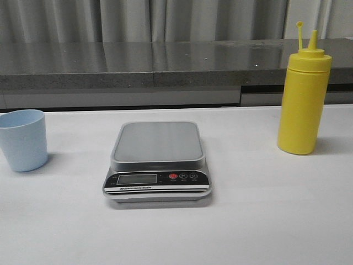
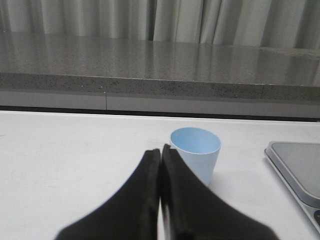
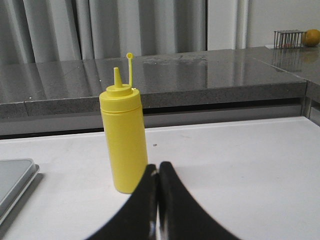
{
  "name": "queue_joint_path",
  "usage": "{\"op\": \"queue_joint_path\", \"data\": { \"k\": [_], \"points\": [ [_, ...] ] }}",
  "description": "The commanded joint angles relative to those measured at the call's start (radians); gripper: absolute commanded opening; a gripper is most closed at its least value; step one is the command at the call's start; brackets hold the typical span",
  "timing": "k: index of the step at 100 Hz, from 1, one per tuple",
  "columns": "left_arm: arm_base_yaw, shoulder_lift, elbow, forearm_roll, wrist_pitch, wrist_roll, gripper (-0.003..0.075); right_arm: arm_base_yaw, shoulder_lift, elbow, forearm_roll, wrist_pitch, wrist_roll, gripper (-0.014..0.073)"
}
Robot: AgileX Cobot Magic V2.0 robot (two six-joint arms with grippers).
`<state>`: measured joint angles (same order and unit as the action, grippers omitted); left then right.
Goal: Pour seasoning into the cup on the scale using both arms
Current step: 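Lower the left gripper toward the light blue cup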
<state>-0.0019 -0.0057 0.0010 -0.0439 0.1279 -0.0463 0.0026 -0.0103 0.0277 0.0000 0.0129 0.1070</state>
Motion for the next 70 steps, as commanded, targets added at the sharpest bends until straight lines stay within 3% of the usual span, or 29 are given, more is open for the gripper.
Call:
{"op": "queue_joint_path", "data": {
  "k": [1, 27, 54, 70],
  "points": [
    [0.002, -0.029, 0.04, 0.001, -0.087, -0.007, -0.002, -0.003, -0.022, -0.018, -0.006, -0.078, 0.001, -0.0069],
    [0.003, -0.029, 0.04, 0.001, -0.097, -0.007, -0.002, -0.003, -0.022, -0.018, -0.006, -0.078, 0.001, -0.0069],
    [0.003, -0.027, 0.038, 0.001, -0.224, -0.007, -0.002, -0.003, -0.022, -0.018, -0.006, -0.078, 0.001, -0.0069],
    [0.003, 0.003, 0.004, 0.001, -0.2, -0.007, -0.0021, -0.003, -0.022, -0.018, -0.006, -0.078, 0.001, -0.0069]
  ]
}}
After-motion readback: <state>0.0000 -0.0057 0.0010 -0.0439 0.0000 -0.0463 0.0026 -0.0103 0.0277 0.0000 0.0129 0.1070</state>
